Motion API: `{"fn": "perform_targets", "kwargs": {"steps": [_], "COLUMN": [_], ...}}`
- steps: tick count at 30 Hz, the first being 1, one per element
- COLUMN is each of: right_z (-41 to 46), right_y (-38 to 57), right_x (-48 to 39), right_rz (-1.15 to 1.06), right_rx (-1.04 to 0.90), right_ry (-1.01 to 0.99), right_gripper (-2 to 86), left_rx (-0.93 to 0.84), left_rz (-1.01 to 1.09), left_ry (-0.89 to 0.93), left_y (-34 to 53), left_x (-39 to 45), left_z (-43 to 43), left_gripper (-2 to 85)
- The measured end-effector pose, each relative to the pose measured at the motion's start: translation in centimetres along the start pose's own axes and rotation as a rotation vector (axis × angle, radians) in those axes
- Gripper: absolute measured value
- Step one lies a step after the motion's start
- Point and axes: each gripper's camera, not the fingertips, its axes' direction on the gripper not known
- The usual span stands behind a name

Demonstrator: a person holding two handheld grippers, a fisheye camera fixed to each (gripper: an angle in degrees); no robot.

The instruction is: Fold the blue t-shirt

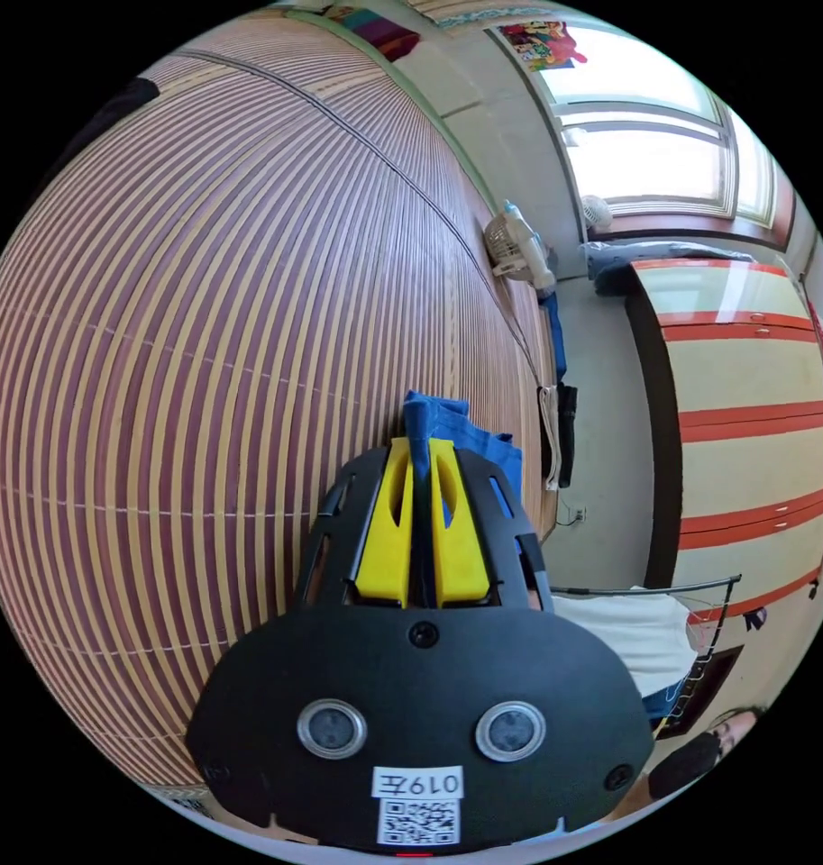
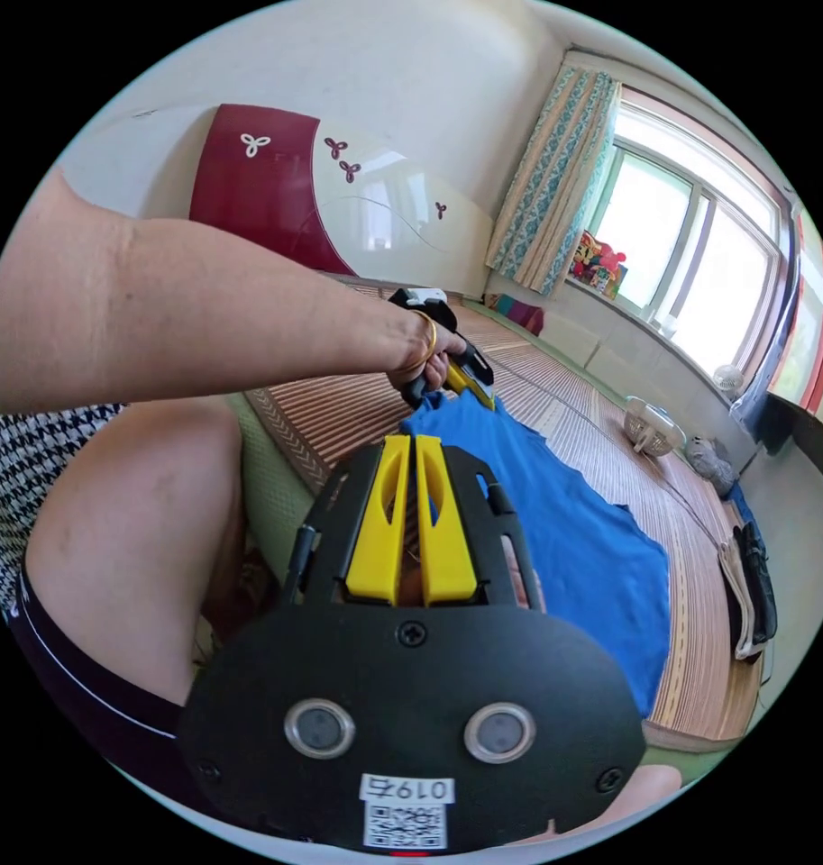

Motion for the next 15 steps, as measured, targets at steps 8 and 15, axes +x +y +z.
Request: {"fn": "perform_targets", "kwargs": {"steps": [8, 15], "right_z": [-1.5, -4.5], "right_y": [-2.5, -3.6], "right_x": [-0.4, -2.1], "right_rz": [0.105, 0.043], "right_rx": [-0.040, -0.025], "right_ry": [-0.088, -0.023], "right_gripper": [-0.9, -0.9], "left_rx": [-0.018, -0.005], "left_rz": [-0.025, 0.015], "left_ry": [0.174, 0.148], "left_y": [-0.9, -0.7], "left_x": [-0.3, 2.6], "left_z": [2.7, 6.7], "left_gripper": [2.8, 2.7]}}
